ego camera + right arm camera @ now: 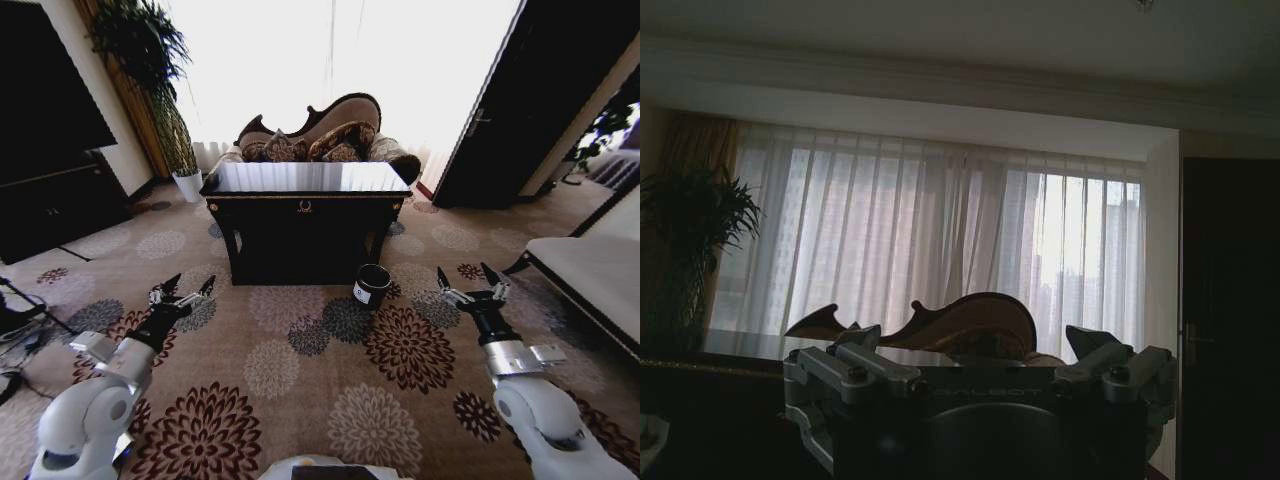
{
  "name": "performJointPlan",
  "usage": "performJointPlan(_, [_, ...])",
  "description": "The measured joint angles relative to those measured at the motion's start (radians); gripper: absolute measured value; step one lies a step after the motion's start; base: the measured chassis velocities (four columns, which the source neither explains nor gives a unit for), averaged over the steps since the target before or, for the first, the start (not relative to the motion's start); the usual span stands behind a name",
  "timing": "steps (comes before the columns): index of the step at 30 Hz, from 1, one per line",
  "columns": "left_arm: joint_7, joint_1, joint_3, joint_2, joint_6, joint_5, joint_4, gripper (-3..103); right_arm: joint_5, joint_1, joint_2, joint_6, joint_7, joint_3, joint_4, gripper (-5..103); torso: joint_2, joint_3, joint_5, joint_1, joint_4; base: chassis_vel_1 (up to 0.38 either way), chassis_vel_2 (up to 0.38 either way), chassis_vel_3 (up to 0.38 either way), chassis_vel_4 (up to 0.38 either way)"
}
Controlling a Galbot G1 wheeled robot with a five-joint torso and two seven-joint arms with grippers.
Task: Move to the front of the table and place the trash on the table into the trash bin.
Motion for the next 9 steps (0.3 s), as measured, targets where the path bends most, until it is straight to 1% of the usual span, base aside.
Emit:
performJointPlan(2, [-0.003, 0.002, -0.011, 0.000, 0.000, 0.001, -0.001, 100, 0.004, 0.005, -0.001, -0.002, 0.001, -0.002, -0.002, 100, 0.000, 0.000, 0.0000, 0.000, 0.0001, 0.000, 0.000, 0.000, 0.000])
performJointPlan(4, [-0.020, 0.002, -0.026, 0.002, 0.001, 0.005, 0.000, 100, 0.004, 0.012, -0.001, -0.004, 0.006, -0.004, -0.008, 100, 0.000, 0.000, 0.0002, 0.001, 0.0000, 0.000, 0.000, 0.000, 0.000])
performJointPlan(5, [-0.057, 0.000, -0.041, 0.003, 0.014, 0.012, 0.004, 100, 0.002, 0.017, 0.000, -0.008, 0.015, -0.003, -0.014, 100, 0.000, 0.000, 0.0002, 0.001, 0.0000, 0.000, 0.000, 0.000, 0.000])
performJointPlan(6, [-0.082, -0.002, -0.052, 0.003, 0.025, 0.018, 0.009, 100, 0.000, 0.019, 0.002, -0.014, 0.025, 0.000, -0.018, 100, 0.000, 0.000, 0.0003, 0.001, 0.0000, 0.000, 0.000, 0.000, 0.000])
performJointPlan(7, [-0.082, -0.002, -0.052, 0.003, 0.025, 0.018, 0.009, 100, 0.000, 0.019, 0.002, -0.014, 0.025, 0.000, -0.018, 100, 0.000, 0.000, 0.0003, 0.001, 0.0000, 0.000, 0.000, 0.000, 0.000])
performJointPlan(8, [-0.106, -0.005, -0.068, 0.001, 0.037, 0.026, 0.016, 100, 0.000, 0.022, 0.004, -0.020, 0.038, 0.006, -0.023, 100, 0.000, 0.000, 0.0003, 0.001, -0.0001, 0.000, 0.000, 0.000, 0.000])
performJointPlan(9, [-0.118, -0.007, -0.076, -0.001, 0.044, 0.029, 0.020, 100, 0.000, 0.024, 0.005, -0.022, 0.044, 0.010, -0.026, 100, 0.000, 0.000, 0.0003, 0.001, -0.0001, 0.000, 0.000, 0.000, 0.000])
